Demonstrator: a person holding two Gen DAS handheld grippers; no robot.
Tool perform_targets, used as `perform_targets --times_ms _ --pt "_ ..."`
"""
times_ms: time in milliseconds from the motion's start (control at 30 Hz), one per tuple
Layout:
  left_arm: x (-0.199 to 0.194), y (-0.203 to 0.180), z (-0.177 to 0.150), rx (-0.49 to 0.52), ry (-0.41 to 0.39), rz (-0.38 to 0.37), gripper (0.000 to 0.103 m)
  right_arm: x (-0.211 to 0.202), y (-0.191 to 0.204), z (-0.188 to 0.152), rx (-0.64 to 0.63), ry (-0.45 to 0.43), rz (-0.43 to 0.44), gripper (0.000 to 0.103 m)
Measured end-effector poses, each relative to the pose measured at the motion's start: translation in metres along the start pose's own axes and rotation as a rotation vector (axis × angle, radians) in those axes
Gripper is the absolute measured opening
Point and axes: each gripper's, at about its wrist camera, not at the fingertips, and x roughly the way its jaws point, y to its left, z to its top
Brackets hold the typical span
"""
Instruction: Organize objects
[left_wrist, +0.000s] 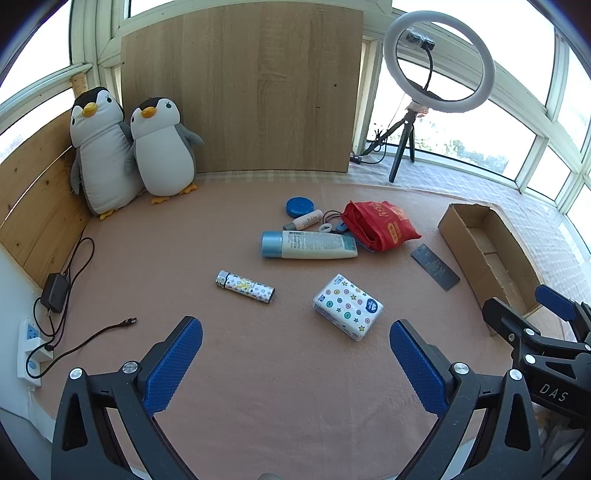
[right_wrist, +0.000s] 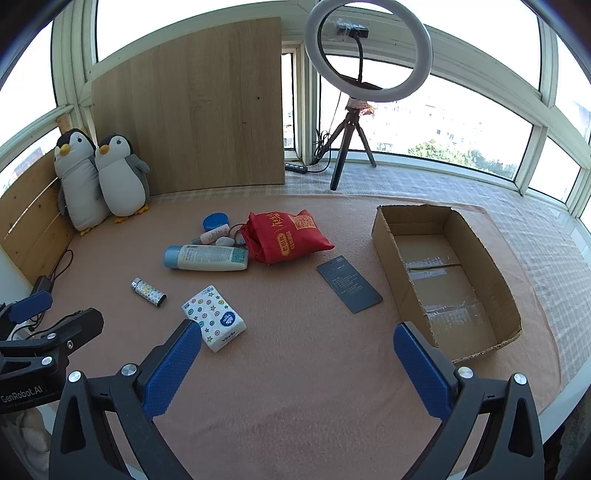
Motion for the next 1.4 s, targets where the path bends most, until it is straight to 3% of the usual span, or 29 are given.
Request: perform_targets --times_ms 1400 --pt "-0.0023 -0.0044 -0.0019 0.005 0.004 -0.016 0.103 -0.0019 0.0025 -0.0048 0.008 0.013 -0.003 0.103"
